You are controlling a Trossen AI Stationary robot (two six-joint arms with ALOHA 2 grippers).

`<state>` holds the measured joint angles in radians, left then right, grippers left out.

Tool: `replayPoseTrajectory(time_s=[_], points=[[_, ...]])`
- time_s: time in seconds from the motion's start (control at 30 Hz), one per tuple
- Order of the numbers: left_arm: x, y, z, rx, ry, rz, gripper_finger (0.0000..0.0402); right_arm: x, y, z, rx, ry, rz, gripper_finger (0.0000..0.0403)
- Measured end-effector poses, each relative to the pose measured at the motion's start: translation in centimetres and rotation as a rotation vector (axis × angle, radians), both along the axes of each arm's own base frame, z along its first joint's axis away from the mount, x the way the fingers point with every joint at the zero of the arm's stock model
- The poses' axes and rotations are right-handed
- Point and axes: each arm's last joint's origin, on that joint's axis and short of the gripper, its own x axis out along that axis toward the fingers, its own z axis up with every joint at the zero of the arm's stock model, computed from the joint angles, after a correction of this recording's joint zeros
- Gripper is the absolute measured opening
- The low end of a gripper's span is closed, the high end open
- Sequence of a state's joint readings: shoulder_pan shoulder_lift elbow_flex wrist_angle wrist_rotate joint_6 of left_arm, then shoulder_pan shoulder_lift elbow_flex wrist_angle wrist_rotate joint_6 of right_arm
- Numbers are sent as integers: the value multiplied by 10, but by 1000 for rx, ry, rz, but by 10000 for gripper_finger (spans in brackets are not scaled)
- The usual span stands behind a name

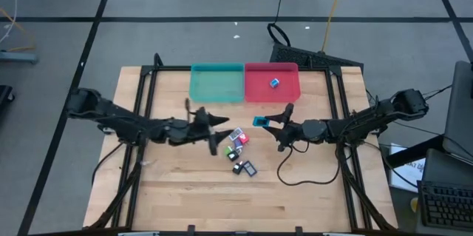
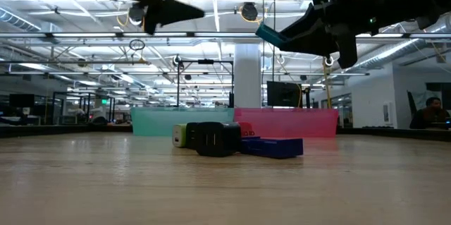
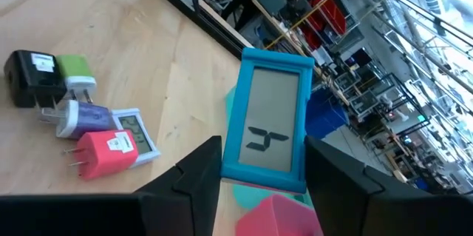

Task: Sort charging adapters and watches
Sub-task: Put the blue watch in the blue bin

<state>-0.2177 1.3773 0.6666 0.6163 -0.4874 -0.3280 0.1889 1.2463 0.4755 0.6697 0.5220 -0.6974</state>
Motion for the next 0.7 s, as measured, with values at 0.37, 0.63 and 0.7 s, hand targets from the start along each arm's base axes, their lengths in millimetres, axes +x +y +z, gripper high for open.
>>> replayPoseTrajectory(time_s=[0.37,0.63,0.7], points=[[73,16,-8,-173,-6,43,253,0,2,2,-20,-8,13,160],[101,24,-13,-223,-6,-20,253,0,2,1,-20,-8,12,157],[103,26,-13,-218,2,-15,253,0,2,1,-21,-7,9,160]])
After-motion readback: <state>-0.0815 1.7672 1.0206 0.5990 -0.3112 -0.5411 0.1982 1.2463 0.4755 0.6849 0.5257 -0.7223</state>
